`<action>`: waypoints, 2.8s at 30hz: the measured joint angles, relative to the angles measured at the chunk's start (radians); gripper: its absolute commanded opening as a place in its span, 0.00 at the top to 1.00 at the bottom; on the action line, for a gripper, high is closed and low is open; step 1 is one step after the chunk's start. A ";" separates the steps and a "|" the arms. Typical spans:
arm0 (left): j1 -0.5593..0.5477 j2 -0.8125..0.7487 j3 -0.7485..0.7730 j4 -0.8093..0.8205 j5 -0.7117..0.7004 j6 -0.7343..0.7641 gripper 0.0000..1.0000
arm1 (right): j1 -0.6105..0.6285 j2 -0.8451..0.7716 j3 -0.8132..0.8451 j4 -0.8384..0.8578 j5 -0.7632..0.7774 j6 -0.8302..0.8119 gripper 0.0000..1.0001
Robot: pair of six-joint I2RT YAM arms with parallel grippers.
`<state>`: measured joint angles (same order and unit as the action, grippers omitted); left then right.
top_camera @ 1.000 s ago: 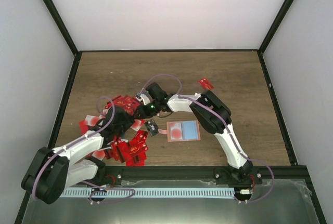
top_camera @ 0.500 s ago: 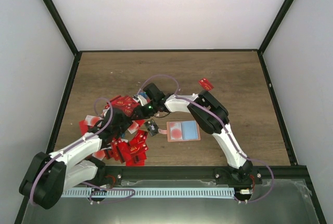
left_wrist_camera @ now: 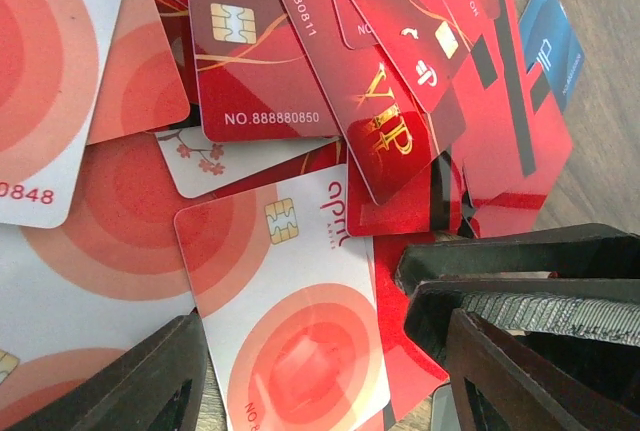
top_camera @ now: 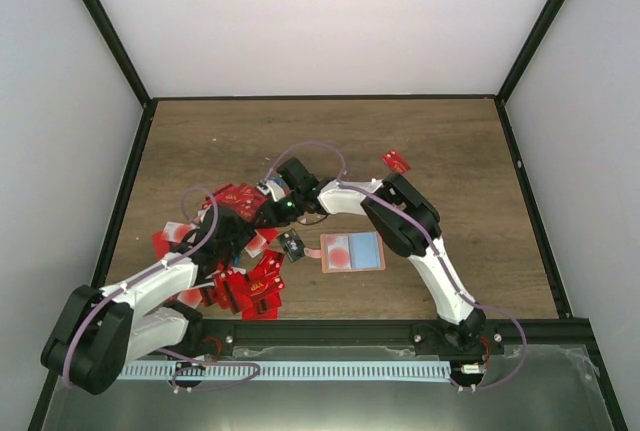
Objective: Put the credit cards into the card holder
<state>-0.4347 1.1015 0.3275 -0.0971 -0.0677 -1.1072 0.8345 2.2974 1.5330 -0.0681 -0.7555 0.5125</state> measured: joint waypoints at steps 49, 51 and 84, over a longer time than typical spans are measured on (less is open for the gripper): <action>0.010 -0.007 -0.053 0.112 0.123 0.045 0.40 | -0.008 -0.009 -0.071 0.134 -0.022 0.032 0.68; 0.010 -0.007 -0.053 0.112 0.131 0.050 0.41 | -0.008 -0.014 -0.083 0.142 -0.023 0.035 0.68; 0.023 -0.068 -0.040 0.152 0.180 0.132 0.54 | 0.070 -0.060 -0.196 0.151 -0.239 0.120 0.69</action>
<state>-0.4122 1.0340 0.2878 0.0551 0.1123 -0.9752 0.9047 2.2372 1.3373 0.0834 -0.9947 0.6327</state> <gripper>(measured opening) 0.473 0.319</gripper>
